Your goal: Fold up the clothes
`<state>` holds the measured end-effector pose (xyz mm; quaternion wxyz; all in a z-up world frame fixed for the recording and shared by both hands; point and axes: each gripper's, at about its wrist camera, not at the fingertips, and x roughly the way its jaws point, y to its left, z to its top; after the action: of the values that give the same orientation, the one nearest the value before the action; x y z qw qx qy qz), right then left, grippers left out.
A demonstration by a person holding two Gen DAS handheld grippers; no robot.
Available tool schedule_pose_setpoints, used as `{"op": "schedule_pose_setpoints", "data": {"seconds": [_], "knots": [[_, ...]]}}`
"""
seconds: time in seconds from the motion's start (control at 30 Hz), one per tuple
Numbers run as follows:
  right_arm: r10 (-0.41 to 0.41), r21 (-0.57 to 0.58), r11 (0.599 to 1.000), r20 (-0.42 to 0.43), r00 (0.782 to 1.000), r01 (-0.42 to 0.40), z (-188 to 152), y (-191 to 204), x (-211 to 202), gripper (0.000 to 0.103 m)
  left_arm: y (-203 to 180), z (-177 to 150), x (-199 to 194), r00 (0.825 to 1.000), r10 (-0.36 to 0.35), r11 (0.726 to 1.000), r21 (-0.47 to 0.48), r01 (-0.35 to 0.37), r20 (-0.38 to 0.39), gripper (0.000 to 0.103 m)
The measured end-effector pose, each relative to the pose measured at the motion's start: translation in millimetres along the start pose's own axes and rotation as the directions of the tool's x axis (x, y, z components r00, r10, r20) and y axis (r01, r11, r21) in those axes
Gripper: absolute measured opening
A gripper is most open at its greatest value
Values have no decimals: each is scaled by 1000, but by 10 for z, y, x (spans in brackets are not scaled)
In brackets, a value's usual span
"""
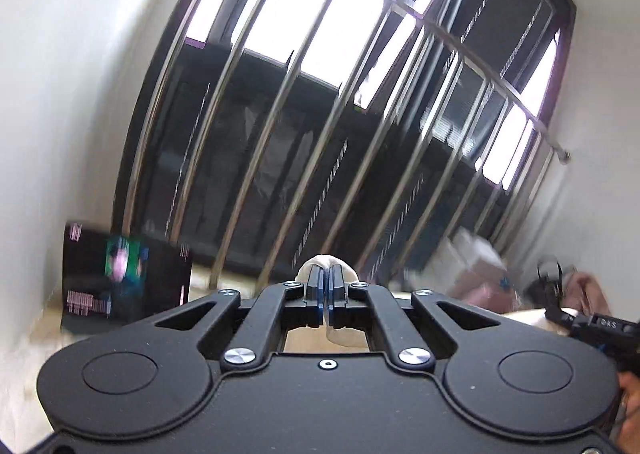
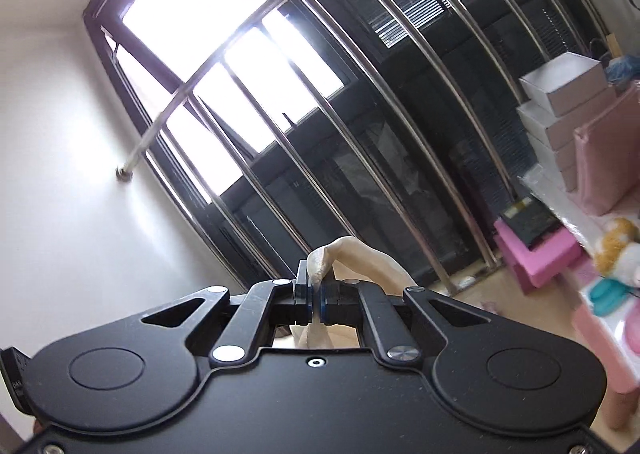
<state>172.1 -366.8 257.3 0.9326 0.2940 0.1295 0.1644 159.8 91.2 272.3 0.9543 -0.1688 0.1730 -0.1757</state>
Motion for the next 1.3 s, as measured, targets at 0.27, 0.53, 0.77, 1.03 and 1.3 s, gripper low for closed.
{"op": "schedule_pose_setpoints", "data": {"seconds": [0.27,0.53,0.77,1.03,1.3], "knots": [[-165,96,975,-308,937,203,-1558,-977,-519,3,701,-1803,19,912,90,992,-43,-118,-401,2],[-212,280,864,-550,807,418,-2996,-1635,-850,4,1080,-2840,80,763,159,968,-53,-245,-627,2],[-267,235,861,-547,794,451,-3061,-1645,-937,41,1246,-3045,117,695,257,945,24,-327,-672,42],[-445,-71,887,-402,801,457,-2680,-1360,-1009,81,999,-2533,-87,819,446,890,279,-361,-362,92],[-413,-401,885,-436,800,237,-2784,-818,-3,64,378,-2686,881,861,393,839,509,-193,-322,63]]}}
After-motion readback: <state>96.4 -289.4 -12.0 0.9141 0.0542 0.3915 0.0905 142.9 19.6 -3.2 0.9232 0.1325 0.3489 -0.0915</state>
